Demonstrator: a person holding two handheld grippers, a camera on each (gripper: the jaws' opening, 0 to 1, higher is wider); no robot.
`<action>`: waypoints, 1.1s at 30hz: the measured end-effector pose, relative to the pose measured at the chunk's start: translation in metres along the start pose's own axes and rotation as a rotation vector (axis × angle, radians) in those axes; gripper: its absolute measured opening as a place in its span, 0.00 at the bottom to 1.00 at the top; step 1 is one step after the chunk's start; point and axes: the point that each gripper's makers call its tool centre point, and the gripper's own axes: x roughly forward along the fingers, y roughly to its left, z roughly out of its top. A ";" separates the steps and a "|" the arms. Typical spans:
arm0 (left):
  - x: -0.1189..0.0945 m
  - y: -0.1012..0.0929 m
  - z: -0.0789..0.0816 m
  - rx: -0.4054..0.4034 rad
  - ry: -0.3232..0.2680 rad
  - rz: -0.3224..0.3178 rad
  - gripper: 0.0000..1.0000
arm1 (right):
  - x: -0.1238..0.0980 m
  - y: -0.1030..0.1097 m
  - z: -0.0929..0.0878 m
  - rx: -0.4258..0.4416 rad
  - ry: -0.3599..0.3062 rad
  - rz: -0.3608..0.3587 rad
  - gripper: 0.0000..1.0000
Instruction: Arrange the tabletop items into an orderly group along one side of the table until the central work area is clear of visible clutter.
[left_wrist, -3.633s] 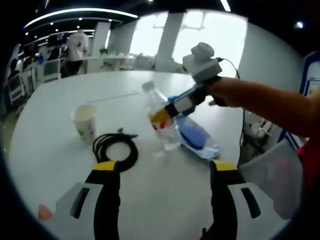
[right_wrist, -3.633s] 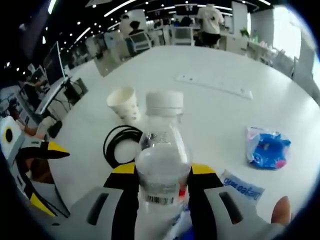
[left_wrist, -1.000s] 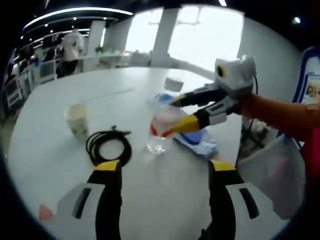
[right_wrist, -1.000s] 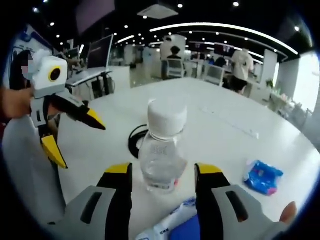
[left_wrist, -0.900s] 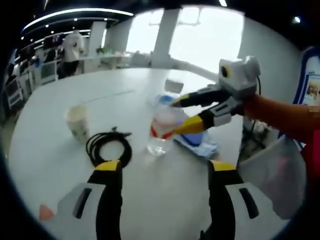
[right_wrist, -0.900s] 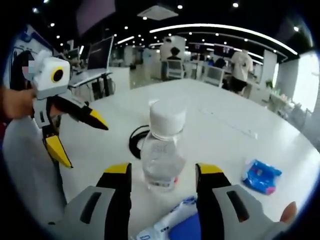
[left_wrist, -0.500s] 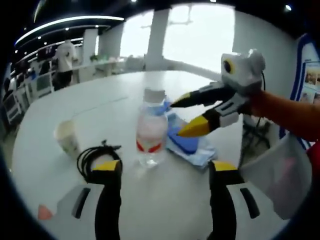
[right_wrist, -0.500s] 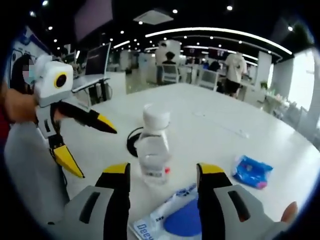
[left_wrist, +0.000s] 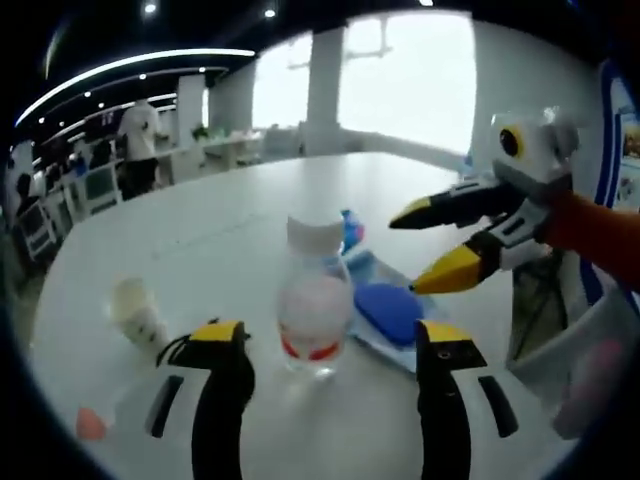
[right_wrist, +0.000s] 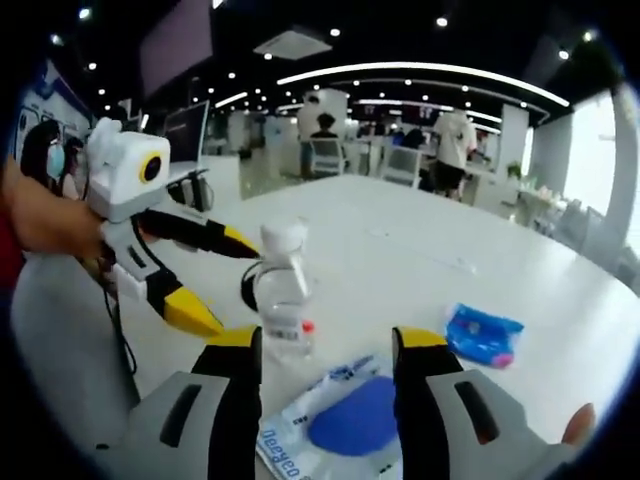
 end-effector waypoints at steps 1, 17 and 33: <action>0.006 0.001 -0.001 -0.003 0.005 0.002 0.65 | -0.001 -0.002 0.000 0.000 -0.001 -0.001 0.52; 0.039 0.008 -0.006 -0.005 0.007 0.009 0.58 | -0.010 -0.016 -0.005 0.020 -0.002 -0.025 0.50; 0.041 0.010 -0.008 -0.002 0.005 -0.042 0.39 | -0.006 -0.016 -0.004 0.024 0.001 -0.027 0.50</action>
